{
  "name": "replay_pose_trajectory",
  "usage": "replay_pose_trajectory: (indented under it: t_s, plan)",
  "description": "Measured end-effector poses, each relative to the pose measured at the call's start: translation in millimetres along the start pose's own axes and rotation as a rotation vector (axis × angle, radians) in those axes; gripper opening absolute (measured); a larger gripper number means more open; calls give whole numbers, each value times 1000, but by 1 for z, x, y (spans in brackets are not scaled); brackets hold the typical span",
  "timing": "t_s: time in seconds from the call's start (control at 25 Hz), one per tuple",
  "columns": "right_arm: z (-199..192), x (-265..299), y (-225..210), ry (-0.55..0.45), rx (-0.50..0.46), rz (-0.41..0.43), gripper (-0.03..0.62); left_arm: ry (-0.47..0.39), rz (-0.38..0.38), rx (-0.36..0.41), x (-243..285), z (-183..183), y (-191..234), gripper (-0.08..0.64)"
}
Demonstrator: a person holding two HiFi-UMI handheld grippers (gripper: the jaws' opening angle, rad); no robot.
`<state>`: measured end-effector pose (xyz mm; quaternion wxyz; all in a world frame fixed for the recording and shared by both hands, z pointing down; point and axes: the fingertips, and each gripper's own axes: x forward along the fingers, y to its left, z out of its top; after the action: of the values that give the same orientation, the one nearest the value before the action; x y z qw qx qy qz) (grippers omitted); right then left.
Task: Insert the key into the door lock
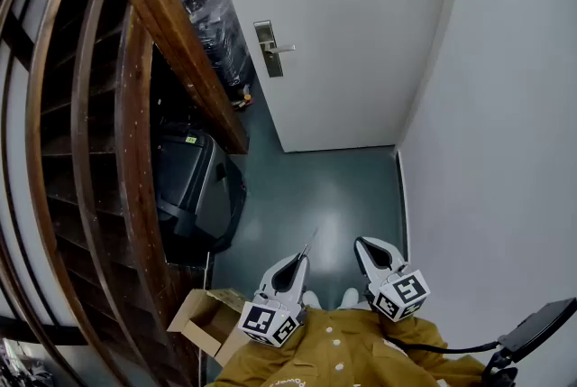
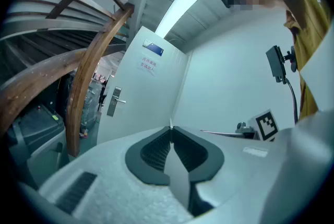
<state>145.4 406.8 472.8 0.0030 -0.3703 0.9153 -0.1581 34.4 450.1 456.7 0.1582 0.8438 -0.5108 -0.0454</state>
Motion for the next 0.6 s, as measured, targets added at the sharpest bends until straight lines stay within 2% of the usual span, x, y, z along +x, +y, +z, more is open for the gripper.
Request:
replay_pose_trajectory:
  t_s: [0.36, 0.6]
  plan:
    - [-2, -2, -2, 3, 0, -1, 5, -5, 8, -41, 1, -3, 2, 23]
    - [1, 4, 8, -13, 38, 65, 6, -4, 5, -39, 0, -2, 4, 23]
